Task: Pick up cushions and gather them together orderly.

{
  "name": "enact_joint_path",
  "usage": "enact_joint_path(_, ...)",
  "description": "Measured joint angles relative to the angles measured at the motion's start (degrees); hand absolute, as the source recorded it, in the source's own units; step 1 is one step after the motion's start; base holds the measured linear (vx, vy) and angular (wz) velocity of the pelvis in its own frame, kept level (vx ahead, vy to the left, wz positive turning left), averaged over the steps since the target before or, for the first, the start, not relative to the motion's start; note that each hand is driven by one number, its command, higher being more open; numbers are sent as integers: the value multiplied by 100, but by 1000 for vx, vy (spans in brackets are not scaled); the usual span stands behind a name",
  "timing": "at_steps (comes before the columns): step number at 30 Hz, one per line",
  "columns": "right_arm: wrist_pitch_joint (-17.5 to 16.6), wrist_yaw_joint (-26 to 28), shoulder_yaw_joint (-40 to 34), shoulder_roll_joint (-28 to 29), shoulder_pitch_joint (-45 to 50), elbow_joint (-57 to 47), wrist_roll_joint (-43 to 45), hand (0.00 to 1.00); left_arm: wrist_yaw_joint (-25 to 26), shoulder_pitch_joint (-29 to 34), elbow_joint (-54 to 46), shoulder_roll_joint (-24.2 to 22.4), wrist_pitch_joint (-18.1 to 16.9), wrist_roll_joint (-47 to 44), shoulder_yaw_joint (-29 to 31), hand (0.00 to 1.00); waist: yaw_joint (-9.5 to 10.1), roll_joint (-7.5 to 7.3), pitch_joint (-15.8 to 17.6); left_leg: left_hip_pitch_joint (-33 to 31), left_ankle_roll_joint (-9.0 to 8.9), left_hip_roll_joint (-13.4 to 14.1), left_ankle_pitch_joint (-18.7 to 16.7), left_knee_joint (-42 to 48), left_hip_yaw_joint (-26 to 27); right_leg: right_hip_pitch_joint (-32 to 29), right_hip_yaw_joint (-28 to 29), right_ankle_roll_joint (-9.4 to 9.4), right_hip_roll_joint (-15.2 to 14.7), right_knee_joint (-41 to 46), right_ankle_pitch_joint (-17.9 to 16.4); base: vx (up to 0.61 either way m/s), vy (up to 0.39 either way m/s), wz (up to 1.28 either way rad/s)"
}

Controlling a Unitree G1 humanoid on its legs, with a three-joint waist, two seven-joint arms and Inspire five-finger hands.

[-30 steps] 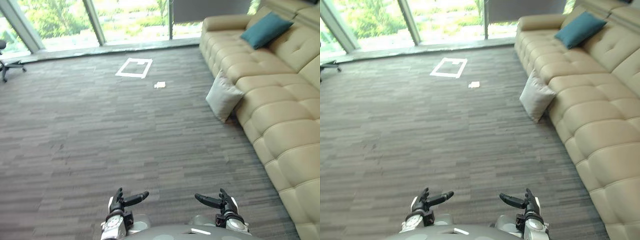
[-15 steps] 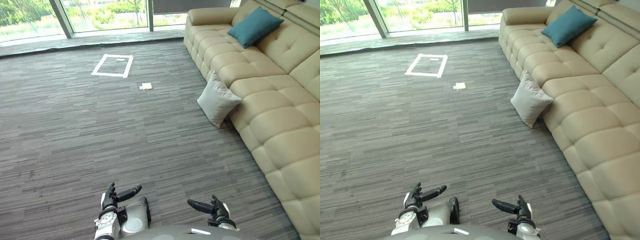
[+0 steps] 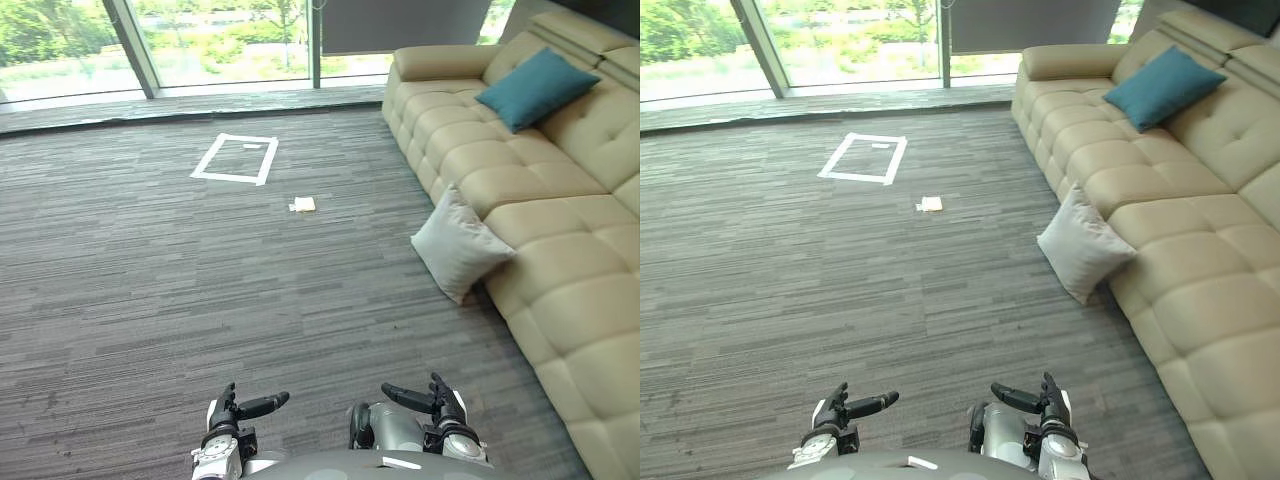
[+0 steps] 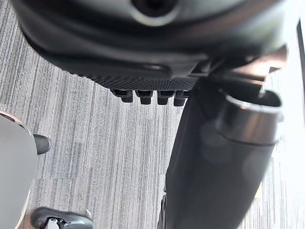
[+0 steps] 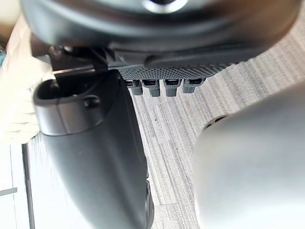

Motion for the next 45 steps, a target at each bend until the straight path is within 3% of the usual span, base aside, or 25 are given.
enact_joint_path(2, 7, -1, 0, -2, 17, 31, 3, 100, -14, 3, -7, 4, 1, 117, 1, 100, -21, 16, -11, -31, -29, 80, 16, 283, -126, 158, -106, -22, 20, 21, -228, 435, -223, 25)
enact_joint_path(3, 41, -17, -2, 6, 26, 63, 8, 100, -24, -6, -22, 22, 0, 186, 11, 100, -30, -1, -1, -205, -180, 182, -11, 922, -234, 432, -198, -33, 58, -134, -328, 439, -280, 34)
enact_joint_path(5, 84, -5, 45, 5, 49, 50, 0, 100, -39, 20, -84, 14, 0, 192, 100, 100, -87, -3, 1, -887, -998, 376, -4, 2593, -474, 848, -275, -26, 201, -506, -342, 326, -209, 20)
enact_joint_path(6, 89, 9, 50, -23, 61, 49, 2, 100, -36, 76, -192, -20, 1, 174, 140, 100, -90, 71, 10, -1373, -1208, 543, 11, 3781, -499, 1153, -272, -35, 361, -767, -345, 202, -94, -1)
enact_joint_path(7, 92, 7, 59, -26, 61, 53, 2, 100, -29, 97, -264, -47, -3, 172, 190, 100, -86, 89, 19, -1586, -1169, 631, -4, 4264, -464, 1305, -264, -38, 421, -876, -349, 235, -46, -19)
enact_joint_path(9, 109, -1, 155, -21, 65, 131, 15, 100, -9, 97, -420, -72, -9, 158, 352, 100, -14, 30, 45, -2159, -726, 749, -214, 4762, -100, 1765, -51, -46, 537, -1192, -357, 270, -5, -53)
enact_joint_path(12, 134, -24, 156, -14, 75, 215, 69, 100, -20, 65, -485, -78, -51, 159, 346, 100, 139, -10, 64, -2571, -313, 699, -443, 3657, 65, 2114, 432, 17, 507, -1473, -356, 263, 90, -88)
enact_joint_path(14, 161, -46, 152, 32, 73, 221, 110, 100, -15, 5, -487, -43, -67, 149, 355, 100, 169, -87, 114, -2822, -296, 566, -433, 2938, -263, 2281, 671, 81, 396, -1605, -391, 283, 152, -63)
enact_joint_path(17, 165, -62, 148, 40, 69, 269, 120, 100, 28, -20, -475, -31, -140, 30, 349, 100, 191, -124, 121, -3051, -380, 387, -88, 1958, -808, 2398, 1125, 420, 211, -1655, -621, 407, 291, -74)
enact_joint_path(18, 164, -70, 148, 40, 69, 273, 119, 100, 36, -19, -464, -31, -140, 19, 346, 100, 190, -118, 117, -3040, -350, 384, -25, 1900, -835, 2435, 1207, 488, 196, -1655, -679, 364, 286, -71)
enact_joint_path(19, 163, -61, 147, 26, 90, 282, 111, 100, 33, 9, -444, -45, -132, -37, 347, 100, 195, -64, 58, -3000, -127, 376, 322, 1891, -849, 2513, 1465, 658, 185, -1627, -859, 585, 456, -91)
enact_joint_path(20, 161, -64, 157, 73, 91, 339, 108, 100, 33, 0, -433, -4, -126, -110, 392, 100, 226, -110, -11, -3017, -254, 362, 530, 2095, -753, 2500, 1693, 783, 95, -1513, -983, 493, 376, -107)
enact_joint_path(21, 181, -62, 209, 166, 102, 381, 108, 100, 34, -4, -395, 98, -126, -91, 422, 100, 225, -326, -135, -3009, -147, 236, 390, 2150, -489, 2378, 1921, 819, -113, -1364, -996, 573, 436, -86)
enact_joint_path(23, 185, 19, 331, 232, 148, 349, 97, 100, 26, -47, -297, 197, -120, -79, 422, 100, 229, -502, -242, -2895, 83, 105, 250, 2120, -77, 1961, 2087, 1029, -371, -757, -821, 432, 340, -79)
enact_joint_path(25, 193, 51, 385, 129, 54, 314, 95, 100, 100, -153, -76, 202, -18, -84, 419, 100, 251, -373, -128, -2279, 277, 130, 129, 1792, 291, 1497, 1846, 1158, -518, 398, -568, 333, 313, -94)
enact_joint_path(29, 85, 54, 439, 103, 14, 73, 94, 100, 137, -153, -10, 180, 8, -80, 226, 100, 218, -234, -77, -1319, 316, 182, 66, 986, 724, 917, 457, 903, -806, 1292, -729, 209, 157, -73)
enact_joint_path(32, 20, 60, 486, 142, -57, 55, 75, 100, 117, -148, -2, 216, 10, -77, 31, 100, 177, -225, -80, -1004, 194, 198, 117, 532, 992, 537, -323, 871, -740, 659, -728, 231, -42, -52)
enact_joint_path(33, 37, 64, 473, 83, -166, 132, -1, 100, 118, -177, 112, 246, 17, -74, -173, 100, 117, -160, -53, -883, 95, 257, 144, 353, 1092, 312, -602, 844, -557, 99, -710, 218, -98, -44)
enact_joint_path(35, 51, 63, 448, 27, -277, 215, -17, 100, 107, -201, 179, 252, 33, -74, -260, 100, 58, -98, 3, -726, -11, 351, 172, 221, 1174, 156, -673, 609, -324, -400, -450, 250, -121, -26)
enact_joint_path(37, 31, 62, 207, -5, -265, 341, -30, 100, 86, -192, 260, 285, 56, -30, -437, 100, -2, -63, -9, -456, -144, 403, 237, 84, 1101, 316, -638, 85, -127, -538, 169, 321, -153, -8)
enact_joint_path(39, 69, 44, -33, -16, -229, 412, -42, 100, 15, -193, 244, 219, 54, 101, -431, 100, -39, -25, -9, -375, -280, 452, 343, 176, 1041, 383, -643, -63, -105, -405, -39, 309, -225, -5)
enact_joint_path(42, 101, -21, -226, 10, -157, 399, 0, 100, -16, -187, 106, 206, 56, 180, -317, 100, -145, -43, 29, -914, -560, 782, 353, 1929, 854, 915, -671, -75, 21, -800, -173, 280, -274, 0)
enact_joint_path(43, 103, -30, -182, -2, -95, 331, -5, 100, -16, -144, -36, 156, 53, 180, -200, 100, -117, -41, 69, -1309, -840, 978, 366, 2959, 694, 1167, -622, -74, 146, -1022, -175, 164, -145, -39)
enact_joint_path(44, 103, -36, -119, 9, -76, 319, 3, 100, -3, 1, -269, 75, 29, 174, -98, 100, -106, 49, 69, -1793, -855, 1224, 249, 4231, 532, 1499, -490, -102, 337, -1244, -194, 148, -101, -46)
enact_joint_path(45, 106, -34, -110, 3, -77, 316, -1, 100, -5, 29, -299, 76, 18, 174, -99, 100, -104, 60, 71, -1872, -839, 1249, 206, 4361, 525, 1542, -458, -110, 364, -1277, -204, 106, -37, -51)
